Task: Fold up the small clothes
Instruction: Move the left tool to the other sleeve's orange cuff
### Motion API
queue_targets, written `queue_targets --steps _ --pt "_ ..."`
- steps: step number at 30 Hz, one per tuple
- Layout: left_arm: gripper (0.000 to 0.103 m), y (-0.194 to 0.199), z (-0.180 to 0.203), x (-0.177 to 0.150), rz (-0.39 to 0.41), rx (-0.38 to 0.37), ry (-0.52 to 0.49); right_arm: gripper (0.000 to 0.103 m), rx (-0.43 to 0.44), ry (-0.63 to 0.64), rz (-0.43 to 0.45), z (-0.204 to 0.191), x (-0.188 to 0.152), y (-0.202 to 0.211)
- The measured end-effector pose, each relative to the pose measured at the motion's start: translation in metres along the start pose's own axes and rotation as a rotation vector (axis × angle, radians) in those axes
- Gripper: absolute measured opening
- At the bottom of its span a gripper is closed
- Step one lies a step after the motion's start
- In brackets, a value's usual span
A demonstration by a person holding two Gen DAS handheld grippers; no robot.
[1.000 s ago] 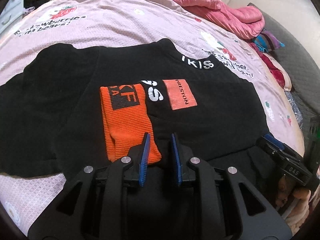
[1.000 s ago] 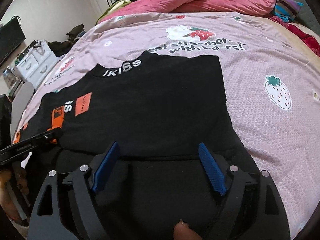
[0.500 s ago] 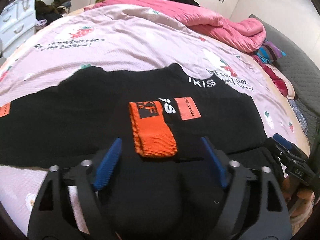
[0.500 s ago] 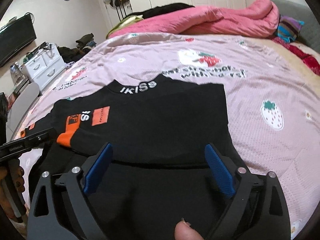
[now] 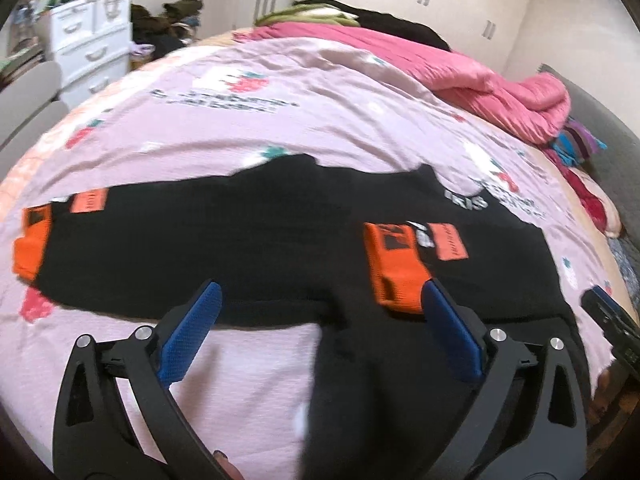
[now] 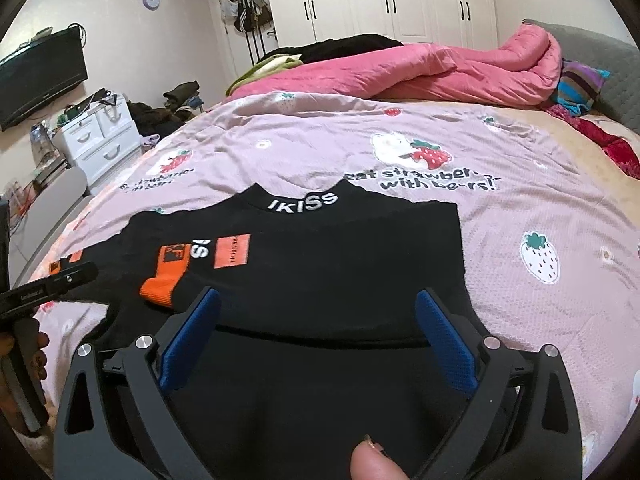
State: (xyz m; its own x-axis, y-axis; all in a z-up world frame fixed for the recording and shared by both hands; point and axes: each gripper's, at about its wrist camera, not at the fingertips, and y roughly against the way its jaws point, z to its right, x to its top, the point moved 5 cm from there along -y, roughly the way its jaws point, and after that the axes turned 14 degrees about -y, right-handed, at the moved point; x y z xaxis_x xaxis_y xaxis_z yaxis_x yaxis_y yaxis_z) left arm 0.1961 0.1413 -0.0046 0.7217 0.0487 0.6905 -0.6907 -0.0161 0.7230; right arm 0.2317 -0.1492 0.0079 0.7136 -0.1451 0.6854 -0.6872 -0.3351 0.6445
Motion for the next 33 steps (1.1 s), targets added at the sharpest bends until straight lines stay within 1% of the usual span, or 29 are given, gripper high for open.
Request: queue_targets --steps 4,9,13,16,19,23,30,33 --pt "0.094 0.008 -0.023 -0.002 0.013 0.045 0.038 0.098 0.004 0.012 0.004 -0.013 -0.005 0.005" --pt "0.094 0.015 -0.045 -0.002 0.029 0.074 0.072 0.098 0.014 0.019 0.013 -0.029 -0.008 0.010" --pt "0.094 0.026 -0.069 -0.002 0.059 0.080 0.136 0.098 0.030 0.013 0.011 -0.041 -0.010 0.012" --pt "0.094 0.033 -0.085 -0.003 0.069 0.121 0.155 0.098 0.038 0.021 0.011 -0.051 -0.011 0.013" --pt "0.094 0.039 -0.099 -0.005 0.074 0.145 0.178 0.098 0.044 0.030 0.009 -0.061 -0.013 0.013" --pt "0.094 0.043 -0.116 -0.008 0.076 0.153 0.219 0.099 0.057 0.057 0.006 -0.079 -0.015 0.011" --pt "0.094 0.048 -0.146 -0.019 0.068 0.217 0.284 0.099 0.091 0.102 -0.010 -0.113 -0.020 0.004" --pt "0.094 0.049 -0.165 -0.027 0.055 0.241 0.335 0.099 0.103 0.120 -0.022 -0.128 -0.022 -0.002"
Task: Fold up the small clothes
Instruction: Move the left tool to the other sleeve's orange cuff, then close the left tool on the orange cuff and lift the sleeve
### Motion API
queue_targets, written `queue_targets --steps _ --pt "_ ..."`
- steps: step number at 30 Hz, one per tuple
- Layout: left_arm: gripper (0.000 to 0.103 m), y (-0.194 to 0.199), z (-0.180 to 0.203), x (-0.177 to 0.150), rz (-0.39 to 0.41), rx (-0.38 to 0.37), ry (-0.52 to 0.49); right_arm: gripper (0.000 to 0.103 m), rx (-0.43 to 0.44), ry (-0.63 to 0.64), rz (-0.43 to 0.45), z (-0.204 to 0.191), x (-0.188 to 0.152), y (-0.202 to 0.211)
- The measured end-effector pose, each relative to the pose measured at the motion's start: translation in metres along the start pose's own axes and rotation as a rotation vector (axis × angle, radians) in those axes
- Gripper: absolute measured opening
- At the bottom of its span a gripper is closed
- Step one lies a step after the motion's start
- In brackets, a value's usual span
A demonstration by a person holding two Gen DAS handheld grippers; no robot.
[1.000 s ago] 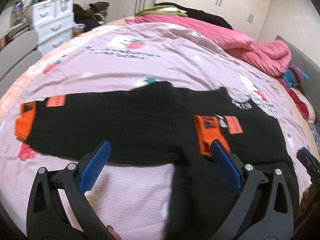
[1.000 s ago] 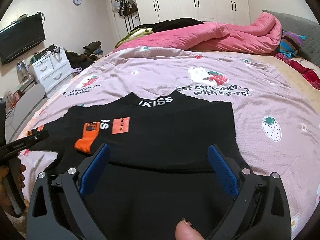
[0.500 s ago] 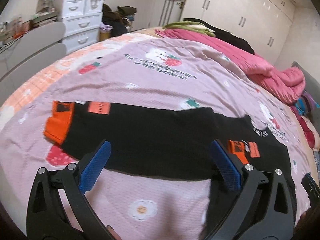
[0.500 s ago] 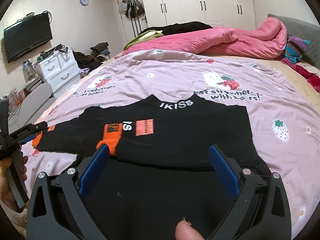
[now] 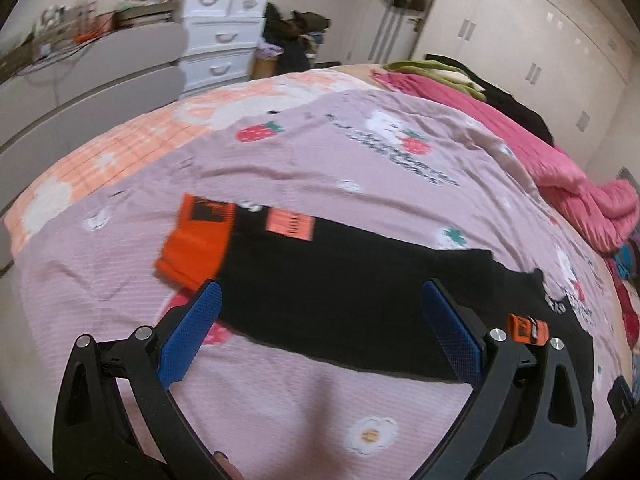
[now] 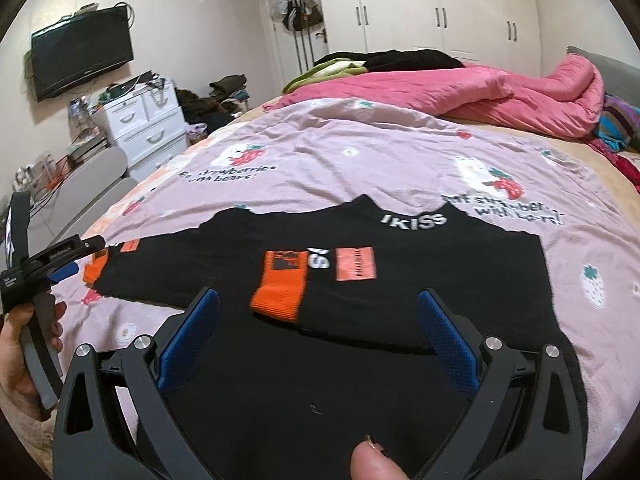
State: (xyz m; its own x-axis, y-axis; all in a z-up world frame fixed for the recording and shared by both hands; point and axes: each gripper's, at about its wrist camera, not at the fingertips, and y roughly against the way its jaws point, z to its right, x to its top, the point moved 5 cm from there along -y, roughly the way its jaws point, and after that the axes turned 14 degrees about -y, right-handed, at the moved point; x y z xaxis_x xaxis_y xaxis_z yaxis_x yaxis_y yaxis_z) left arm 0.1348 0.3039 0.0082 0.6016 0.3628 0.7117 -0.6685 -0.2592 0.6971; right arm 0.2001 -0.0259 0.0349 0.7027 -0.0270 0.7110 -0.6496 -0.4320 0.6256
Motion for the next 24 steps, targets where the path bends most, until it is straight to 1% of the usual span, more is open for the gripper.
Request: queue_targets --steps 4,9,18,21,24 --pt "0.094 -0.006 -0.023 -0.002 -0.021 0.021 0.062 0.098 0.018 0.019 -0.020 -0.018 -0.002 -0.011" --pt "0.094 -0.012 -0.045 -0.008 -0.038 0.027 0.139 0.098 0.044 0.039 -0.043 -0.040 -0.008 -0.022" --pt "0.094 -0.025 -0.078 -0.023 -0.073 0.002 0.292 0.098 0.094 0.034 -0.073 -0.067 -0.017 -0.033" --pt "0.094 -0.034 -0.084 -0.029 -0.084 -0.027 0.337 0.098 0.115 0.029 -0.084 -0.073 -0.022 -0.035" --pt "0.093 -0.037 -0.087 -0.030 -0.064 -0.044 0.372 0.098 0.129 0.018 -0.097 -0.075 -0.028 -0.035"
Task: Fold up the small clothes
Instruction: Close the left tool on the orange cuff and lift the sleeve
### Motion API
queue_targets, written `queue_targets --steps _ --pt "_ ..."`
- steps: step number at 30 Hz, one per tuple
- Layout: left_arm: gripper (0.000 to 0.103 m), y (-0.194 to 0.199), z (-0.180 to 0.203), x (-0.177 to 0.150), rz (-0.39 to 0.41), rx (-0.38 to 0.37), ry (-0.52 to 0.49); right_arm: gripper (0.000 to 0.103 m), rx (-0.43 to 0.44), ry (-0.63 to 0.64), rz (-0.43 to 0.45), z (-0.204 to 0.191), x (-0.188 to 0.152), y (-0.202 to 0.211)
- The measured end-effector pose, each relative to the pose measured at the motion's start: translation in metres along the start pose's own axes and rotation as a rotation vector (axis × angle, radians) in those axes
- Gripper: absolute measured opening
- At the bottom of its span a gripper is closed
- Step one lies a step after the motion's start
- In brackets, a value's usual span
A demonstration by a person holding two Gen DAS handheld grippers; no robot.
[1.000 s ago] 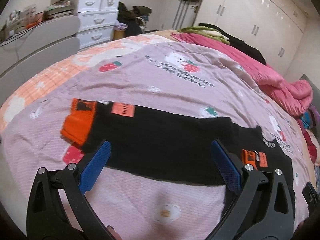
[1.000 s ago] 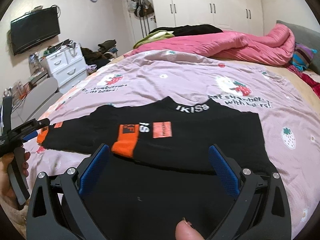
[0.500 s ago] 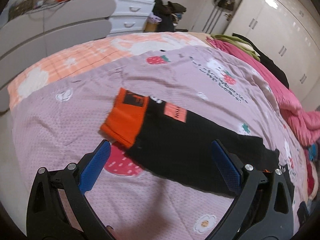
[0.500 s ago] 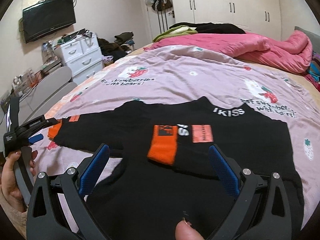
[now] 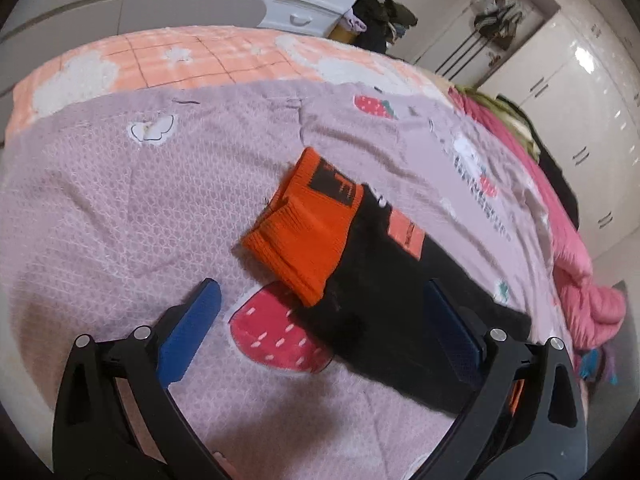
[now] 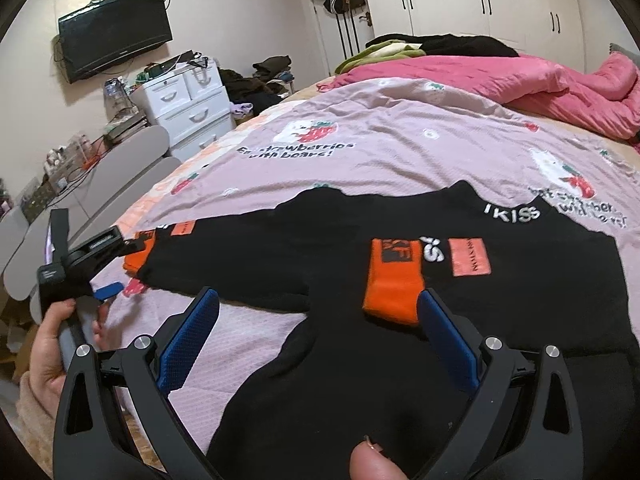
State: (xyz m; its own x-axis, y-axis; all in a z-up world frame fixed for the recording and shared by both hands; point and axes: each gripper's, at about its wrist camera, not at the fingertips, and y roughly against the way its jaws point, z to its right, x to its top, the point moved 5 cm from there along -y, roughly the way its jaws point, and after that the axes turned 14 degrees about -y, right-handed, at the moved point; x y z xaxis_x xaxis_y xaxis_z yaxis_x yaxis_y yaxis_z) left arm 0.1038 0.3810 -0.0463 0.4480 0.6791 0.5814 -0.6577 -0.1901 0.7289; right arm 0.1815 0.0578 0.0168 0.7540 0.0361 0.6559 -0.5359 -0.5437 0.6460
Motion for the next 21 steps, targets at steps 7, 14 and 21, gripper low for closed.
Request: queue_targets --steps 7,14,21 --pt "0.055 -0.015 0.001 0.009 0.010 0.024 0.024 0.098 0.004 -0.044 -0.007 0.014 -0.009 0.006" --pt "0.007 -0.015 0.015 0.010 0.028 0.019 -0.043 0.098 -0.015 -0.122 -0.001 0.044 -0.013 0.014" --pt "0.005 0.026 0.044 0.010 0.144 -0.088 -0.109 0.098 -0.081 -0.192 0.013 0.083 -0.021 0.028"
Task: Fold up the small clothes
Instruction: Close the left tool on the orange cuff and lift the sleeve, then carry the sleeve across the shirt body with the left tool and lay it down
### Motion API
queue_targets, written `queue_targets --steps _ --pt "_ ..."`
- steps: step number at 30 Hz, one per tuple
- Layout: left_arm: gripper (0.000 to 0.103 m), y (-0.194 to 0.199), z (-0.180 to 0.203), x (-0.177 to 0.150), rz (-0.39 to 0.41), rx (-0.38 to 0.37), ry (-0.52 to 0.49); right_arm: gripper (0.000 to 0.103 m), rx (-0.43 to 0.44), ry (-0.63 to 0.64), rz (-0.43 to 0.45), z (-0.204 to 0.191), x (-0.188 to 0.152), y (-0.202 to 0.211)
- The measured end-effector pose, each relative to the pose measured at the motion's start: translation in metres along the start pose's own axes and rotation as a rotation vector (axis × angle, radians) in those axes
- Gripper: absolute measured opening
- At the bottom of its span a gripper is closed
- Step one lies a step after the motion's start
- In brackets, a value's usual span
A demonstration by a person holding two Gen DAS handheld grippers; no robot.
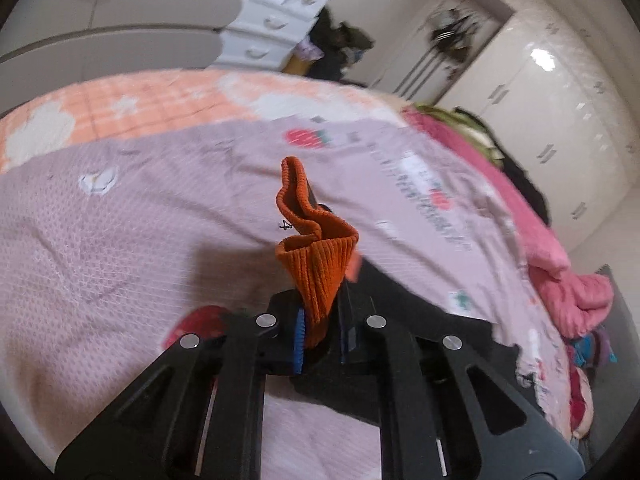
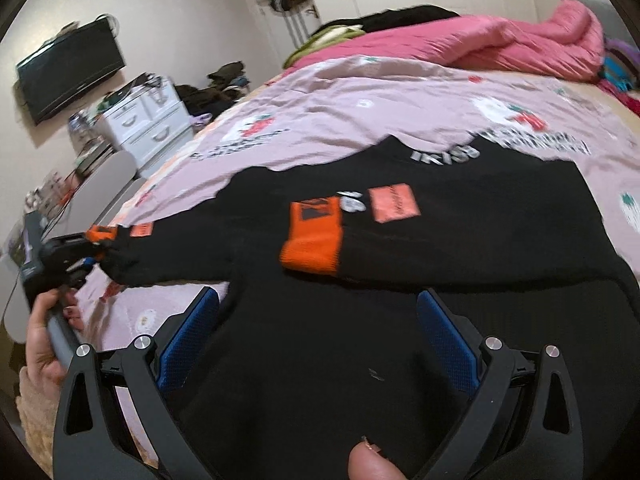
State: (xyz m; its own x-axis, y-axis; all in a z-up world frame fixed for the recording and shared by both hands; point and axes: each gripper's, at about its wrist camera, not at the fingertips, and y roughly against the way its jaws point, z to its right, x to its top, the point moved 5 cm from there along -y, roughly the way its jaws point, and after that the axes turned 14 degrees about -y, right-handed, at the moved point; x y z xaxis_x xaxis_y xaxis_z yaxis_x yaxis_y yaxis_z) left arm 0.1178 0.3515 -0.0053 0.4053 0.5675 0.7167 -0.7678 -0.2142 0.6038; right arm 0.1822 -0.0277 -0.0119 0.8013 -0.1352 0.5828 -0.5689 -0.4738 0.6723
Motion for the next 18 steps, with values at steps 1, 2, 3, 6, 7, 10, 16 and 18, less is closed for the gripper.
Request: queue_targets --steps 1,2,3,6,7,10,16,18 --pt "0.005 0.007 0.007 0.001 0.018 -0.012 -0.015 0.098 -0.014 -0.006 0.009 0.006 0.000 0.004" --pt "0.005 0.012 0.013 0.002 0.032 -0.024 -0.028 0.098 -0.022 -0.008 0.014 0.009 0.001 0.006" --pt "0.005 0.015 0.018 0.003 0.042 -0.036 -0.037 0.098 -0.030 -0.010 0.020 0.013 0.002 0.009" --pt "0.005 0.026 0.036 0.005 0.074 -0.067 -0.058 0.098 -0.051 -0.015 0.038 0.022 0.004 0.017" --pt "0.005 0.031 0.042 0.005 0.088 -0.082 -0.060 0.098 -0.059 -0.015 0.048 0.025 0.004 0.021" --pt "0.005 0.034 0.058 0.003 0.099 -0.112 -0.082 0.098 -0.079 -0.029 0.058 0.034 0.006 0.027" --pt "0.004 0.042 0.097 0.001 0.111 -0.194 -0.149 0.098 -0.095 -0.081 0.093 0.052 0.013 0.047" --pt "0.004 0.045 0.110 -0.001 0.113 -0.229 -0.167 0.098 -0.101 -0.093 0.108 0.057 0.017 0.056"
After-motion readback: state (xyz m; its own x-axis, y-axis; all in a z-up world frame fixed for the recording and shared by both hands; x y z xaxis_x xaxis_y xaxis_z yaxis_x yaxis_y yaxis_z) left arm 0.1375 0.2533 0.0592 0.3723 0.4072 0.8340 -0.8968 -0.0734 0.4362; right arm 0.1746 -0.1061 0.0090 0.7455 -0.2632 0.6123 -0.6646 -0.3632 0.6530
